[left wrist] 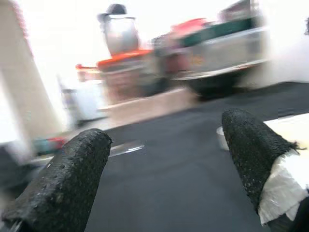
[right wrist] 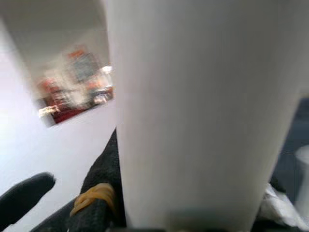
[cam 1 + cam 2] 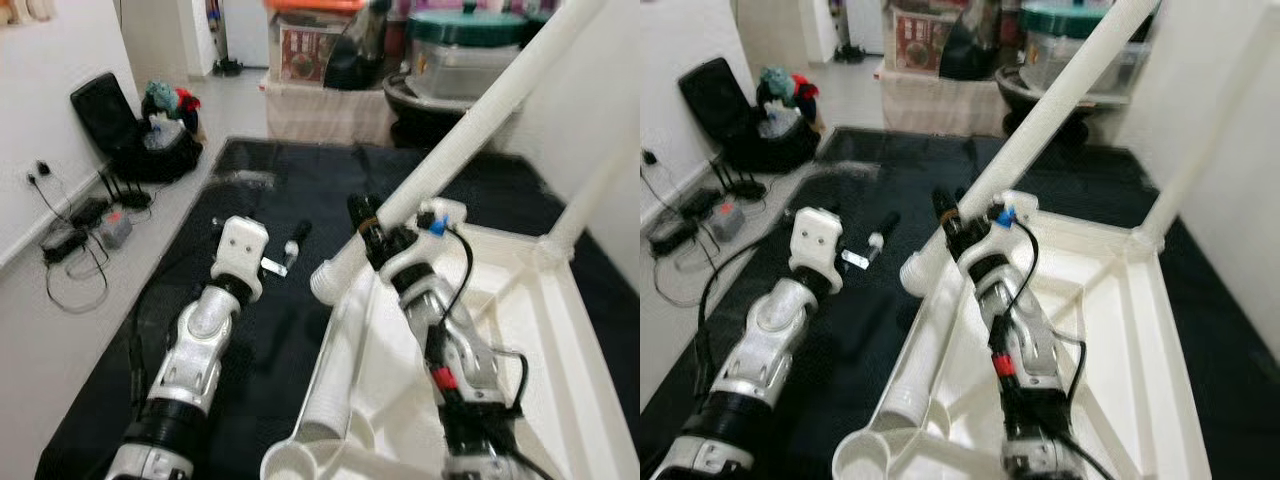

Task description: Building children table

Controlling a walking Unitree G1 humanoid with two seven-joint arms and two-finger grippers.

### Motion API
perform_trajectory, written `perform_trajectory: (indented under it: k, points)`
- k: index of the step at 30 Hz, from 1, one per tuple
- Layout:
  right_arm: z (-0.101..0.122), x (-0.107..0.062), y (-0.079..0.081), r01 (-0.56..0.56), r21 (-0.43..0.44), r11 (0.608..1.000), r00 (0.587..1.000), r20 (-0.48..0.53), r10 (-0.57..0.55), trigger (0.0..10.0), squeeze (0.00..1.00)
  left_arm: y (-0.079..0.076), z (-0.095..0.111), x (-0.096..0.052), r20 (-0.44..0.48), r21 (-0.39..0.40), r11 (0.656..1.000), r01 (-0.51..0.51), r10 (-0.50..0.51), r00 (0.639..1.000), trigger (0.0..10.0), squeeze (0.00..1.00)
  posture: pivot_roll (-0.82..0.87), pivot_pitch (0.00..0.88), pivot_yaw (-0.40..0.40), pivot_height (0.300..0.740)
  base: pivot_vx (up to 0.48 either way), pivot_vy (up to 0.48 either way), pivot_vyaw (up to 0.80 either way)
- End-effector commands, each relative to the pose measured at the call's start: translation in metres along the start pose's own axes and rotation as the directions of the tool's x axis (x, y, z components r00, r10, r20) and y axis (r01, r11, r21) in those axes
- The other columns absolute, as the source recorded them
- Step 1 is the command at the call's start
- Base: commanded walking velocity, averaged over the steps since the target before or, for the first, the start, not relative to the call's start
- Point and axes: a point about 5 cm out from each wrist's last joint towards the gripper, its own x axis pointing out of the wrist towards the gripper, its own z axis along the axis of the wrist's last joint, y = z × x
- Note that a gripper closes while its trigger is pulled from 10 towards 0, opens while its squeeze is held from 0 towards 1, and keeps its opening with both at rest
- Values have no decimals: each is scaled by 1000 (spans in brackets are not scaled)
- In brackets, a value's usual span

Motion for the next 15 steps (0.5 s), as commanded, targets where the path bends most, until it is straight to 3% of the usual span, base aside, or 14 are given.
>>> perform_trajectory:
  k: [1, 15]
  points:
    - [-1, -2, 2, -2, 12, 1000, 1000, -2, 2, 0, 0, 0, -6, -2, -31, -7, 1000, 0, 0, 1000, 10000, 0, 32, 0, -53, 740, 0, 0, 0]
    - [44, 4, 13, -17, 118, 993, 988, 154, -1, 0, 0, 0, -7, -4, -28, -3, 1000, -3, 3, 1000, 10000, 0, 23, 0, -59, 740, 0, 0, 0]
